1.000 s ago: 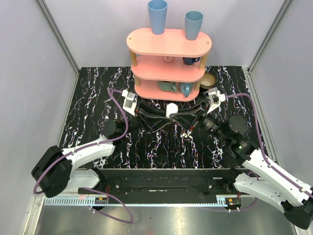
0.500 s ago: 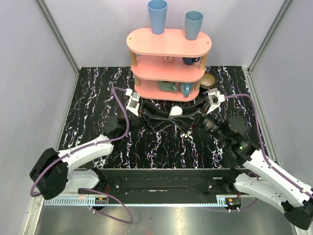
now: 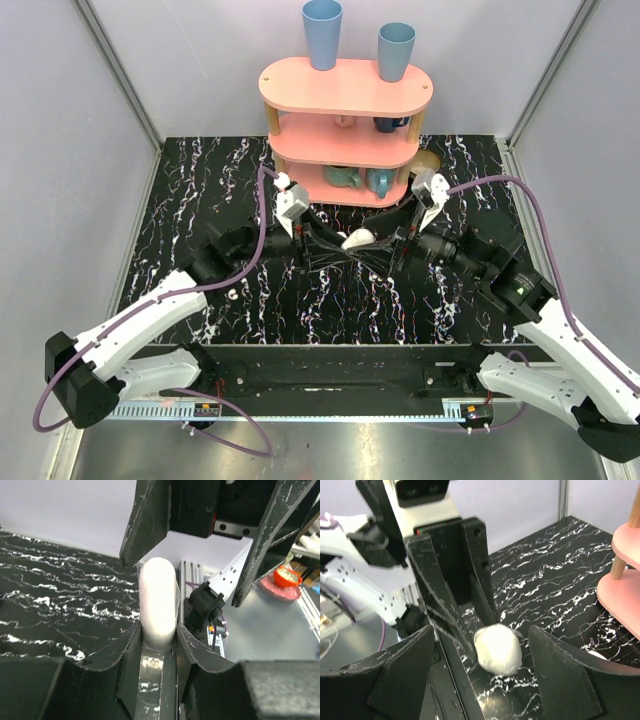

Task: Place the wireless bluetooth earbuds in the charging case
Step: Pass from the left arm to the right

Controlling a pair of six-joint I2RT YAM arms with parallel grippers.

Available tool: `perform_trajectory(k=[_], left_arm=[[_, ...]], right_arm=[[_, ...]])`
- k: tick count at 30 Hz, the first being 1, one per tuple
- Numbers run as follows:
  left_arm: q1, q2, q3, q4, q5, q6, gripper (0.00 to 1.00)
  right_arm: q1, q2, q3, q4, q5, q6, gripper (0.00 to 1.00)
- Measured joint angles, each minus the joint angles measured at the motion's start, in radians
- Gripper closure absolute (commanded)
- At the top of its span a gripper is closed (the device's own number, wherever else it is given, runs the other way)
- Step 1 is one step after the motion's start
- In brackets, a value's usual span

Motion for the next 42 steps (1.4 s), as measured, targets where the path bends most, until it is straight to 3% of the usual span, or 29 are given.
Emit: perform_trajectory(k=[4, 11, 21, 30, 35, 38, 39, 42], left_arm=[[0.030, -0.029, 0.070, -0.238, 0.040, 0.138, 1.00], [0.053, -0.029, 0.122, -0.473, 0.117, 0.277, 1.00], [0.053, -0.013, 0.144, -0.560, 0.202, 0.349, 1.00], [0.053, 0.000, 0.144, -0.572, 0.230, 0.359, 1.00], [0.053, 0.002, 0.144, -0.577, 0.236, 0.361, 1.00], [0.053, 0.004, 0.144, -0.576, 0.237, 0.367, 1.00], [0.053, 0.006, 0.145, -0.577, 0.237, 0.367, 1.00], [0.053, 0.008, 0.148, -0.584, 0.243, 0.367, 1.00]], right_arm=[[0.000, 0.016, 0.065, -0.151, -0.048, -0.087, 0.23], [0.000, 0.060, 0.134, -0.337, -0.088, -0.192, 0.28], [0.000, 0.108, 0.138, -0.402, -0.130, -0.233, 0.33], [0.000, 0.141, 0.138, -0.399, -0.181, -0.231, 0.49], [0.000, 0.158, 0.138, -0.396, -0.215, -0.229, 0.51], [0.000, 0.169, 0.138, -0.396, -0.233, -0.229, 0.64], [0.000, 0.170, 0.138, -0.396, -0.240, -0.227, 0.76], [0.000, 0.171, 0.138, -0.396, -0.251, -0.237, 0.92]])
